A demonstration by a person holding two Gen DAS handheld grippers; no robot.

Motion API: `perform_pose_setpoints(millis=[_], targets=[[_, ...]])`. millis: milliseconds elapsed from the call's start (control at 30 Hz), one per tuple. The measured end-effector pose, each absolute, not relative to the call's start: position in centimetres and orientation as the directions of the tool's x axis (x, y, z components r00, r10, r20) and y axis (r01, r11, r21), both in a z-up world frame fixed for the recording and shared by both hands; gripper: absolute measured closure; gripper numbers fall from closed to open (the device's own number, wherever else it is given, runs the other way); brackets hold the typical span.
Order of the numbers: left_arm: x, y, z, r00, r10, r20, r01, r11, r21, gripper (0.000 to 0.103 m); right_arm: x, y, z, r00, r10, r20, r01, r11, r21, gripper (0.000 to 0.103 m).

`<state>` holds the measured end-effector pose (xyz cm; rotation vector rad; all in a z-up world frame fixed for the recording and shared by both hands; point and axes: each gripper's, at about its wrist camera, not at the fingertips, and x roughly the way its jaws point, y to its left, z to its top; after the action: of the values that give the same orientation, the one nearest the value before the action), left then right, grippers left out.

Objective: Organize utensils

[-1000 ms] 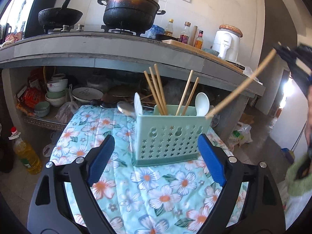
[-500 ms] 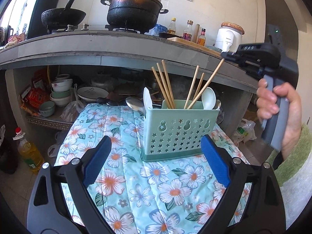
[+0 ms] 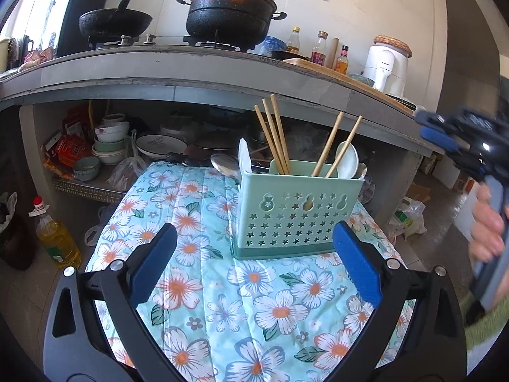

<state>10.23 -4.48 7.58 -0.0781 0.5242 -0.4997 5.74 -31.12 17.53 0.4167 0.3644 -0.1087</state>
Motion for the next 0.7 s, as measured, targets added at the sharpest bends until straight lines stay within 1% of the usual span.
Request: perform_pose_setpoints(millis=[67, 133, 167, 233, 267, 300, 367, 433, 567, 700], targets=[[10.1, -4.6, 7.8, 0.759, -0.455, -0.466, 0.414, 0.889, -0.194, 0.009, 4.0, -30.8, 16.7, 0.92, -0.056, -0.387, 0.206, 0.911, 0.358, 0.058], [9.9, -4.8, 8.0, 0.776, -0.425, -0.467, 0.387, 0.904, -0.18, 0.009, 2.7, -30.3, 15.6, 0.896, -0.1, -0.433, 0.257, 0.912, 0.321, 0.049], [9.8, -4.9, 8.1, 0.784, -0.41, -0.467, 0.374, 0.911, -0.172, 0.009, 2.2, -29.9, 15.0, 0.878, -0.132, -0.46, 0.29, 0.911, 0.294, 0.047], [9.6, -5.2, 8.2, 0.795, -0.384, -0.47, 0.353, 0.922, -0.156, 0.009, 1.7, -28.9, 13.6, 0.829, -0.202, -0.522, 0.356, 0.91, 0.214, 0.037], [9.5, -5.3, 8.3, 0.8, -0.366, -0.475, 0.339, 0.93, -0.145, 0.009, 1.6, -28.4, 13.0, 0.807, -0.228, -0.546, 0.377, 0.909, 0.178, 0.035], [9.4, -5.4, 8.3, 0.805, -0.349, -0.48, 0.326, 0.936, -0.135, 0.009, 1.4, -27.8, 12.4, 0.786, -0.254, -0.564, 0.396, 0.907, 0.143, 0.031], [9.3, -5.7, 8.4, 0.816, -0.297, -0.496, 0.286, 0.953, -0.099, 0.009, 1.3, -26.9, 11.6, 0.752, -0.304, -0.585, 0.425, 0.902, 0.076, 0.026], [9.2, -5.9, 8.4, 0.831, -0.23, -0.506, 0.238, 0.97, -0.05, 0.009, 1.1, -26.4, 11.1, 0.736, -0.339, -0.586, 0.441, 0.897, 0.035, 0.02], [9.0, -6.0, 8.7, 0.869, -0.067, -0.49, 0.114, 0.991, 0.067, 0.009, 1.2, -25.4, 10.7, 0.708, -0.392, -0.588, 0.46, 0.887, -0.038, 0.014], [9.4, -5.6, 9.0, 0.862, 0.006, -0.506, 0.066, 0.99, 0.124, 0.009, 1.8, -25.0, 10.5, 0.687, -0.416, -0.595, 0.462, 0.883, -0.085, 0.012]])
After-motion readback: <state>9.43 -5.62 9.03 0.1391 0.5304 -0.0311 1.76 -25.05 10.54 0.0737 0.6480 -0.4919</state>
